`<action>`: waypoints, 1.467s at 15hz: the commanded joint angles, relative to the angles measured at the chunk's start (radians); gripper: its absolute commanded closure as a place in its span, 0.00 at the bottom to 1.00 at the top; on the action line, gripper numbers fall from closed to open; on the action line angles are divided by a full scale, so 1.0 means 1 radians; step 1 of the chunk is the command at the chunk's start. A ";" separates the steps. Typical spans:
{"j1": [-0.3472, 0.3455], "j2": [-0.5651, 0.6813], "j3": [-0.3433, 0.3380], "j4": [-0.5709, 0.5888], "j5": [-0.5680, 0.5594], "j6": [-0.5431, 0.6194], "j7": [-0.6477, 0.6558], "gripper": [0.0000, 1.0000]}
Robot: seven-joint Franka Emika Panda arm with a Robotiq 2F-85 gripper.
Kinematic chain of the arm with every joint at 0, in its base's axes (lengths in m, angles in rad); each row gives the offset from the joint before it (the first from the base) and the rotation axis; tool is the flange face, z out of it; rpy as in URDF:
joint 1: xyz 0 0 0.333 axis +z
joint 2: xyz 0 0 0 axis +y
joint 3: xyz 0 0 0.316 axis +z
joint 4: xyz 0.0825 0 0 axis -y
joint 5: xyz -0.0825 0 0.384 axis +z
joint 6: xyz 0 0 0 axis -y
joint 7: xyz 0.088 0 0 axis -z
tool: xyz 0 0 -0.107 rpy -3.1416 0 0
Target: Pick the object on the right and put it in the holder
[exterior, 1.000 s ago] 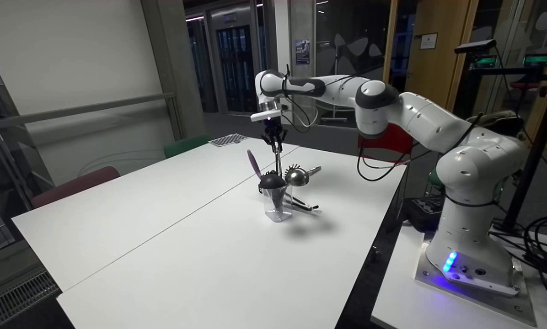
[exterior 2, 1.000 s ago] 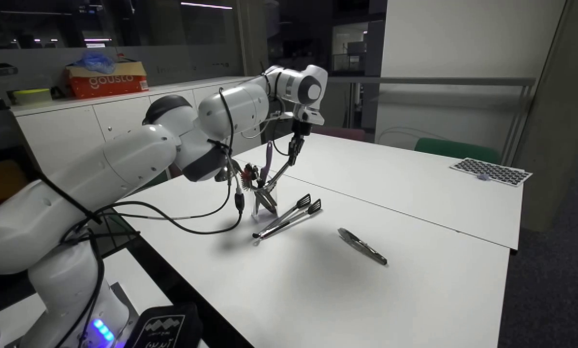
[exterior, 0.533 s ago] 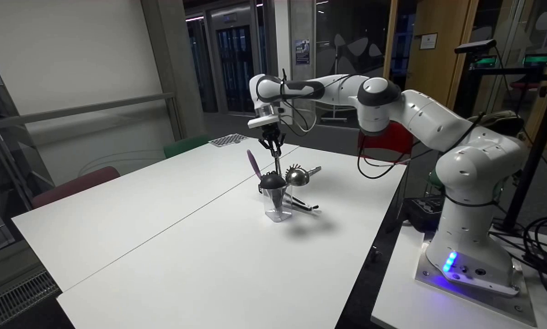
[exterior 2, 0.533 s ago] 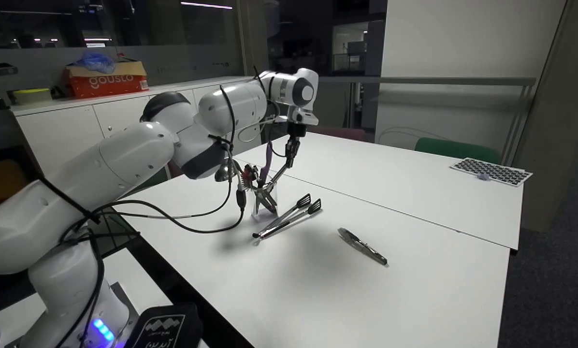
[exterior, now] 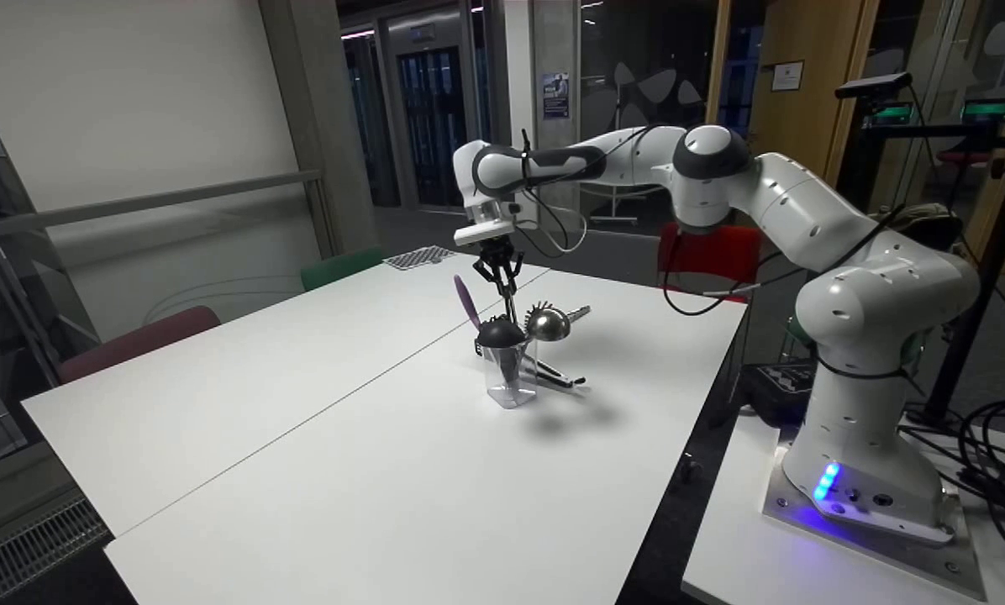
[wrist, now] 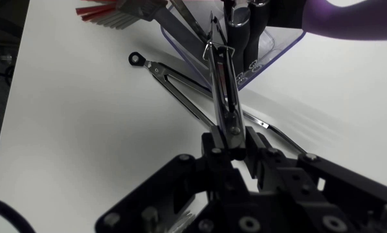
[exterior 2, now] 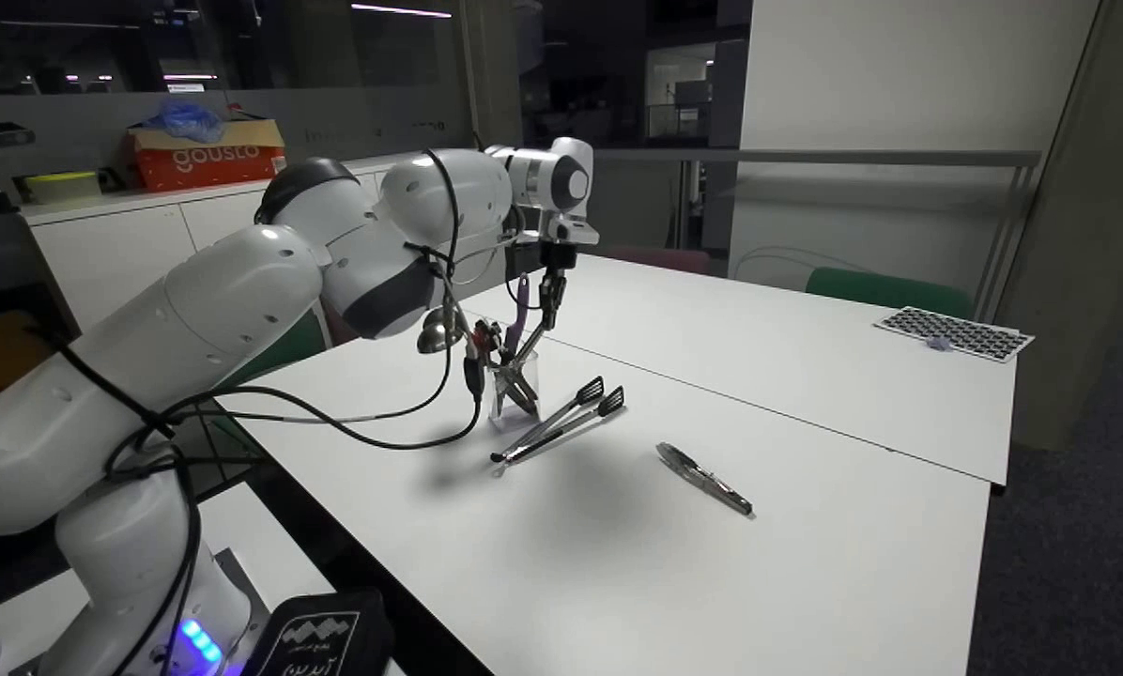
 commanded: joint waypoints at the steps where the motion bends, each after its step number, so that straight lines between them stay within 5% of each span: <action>1: -0.114 0.080 0.034 -0.233 -0.006 0.078 0.070 0.95; 5: -0.181 0.117 0.056 -0.372 -0.003 0.139 0.113 0.95; 15: -0.242 0.152 0.072 -0.483 0.010 0.157 0.148 0.95; 17: -0.249 0.154 0.076 -0.492 0.014 0.160 0.148 0.53; 22: -0.280 0.170 0.091 -0.522 0.022 0.172 0.146 0.16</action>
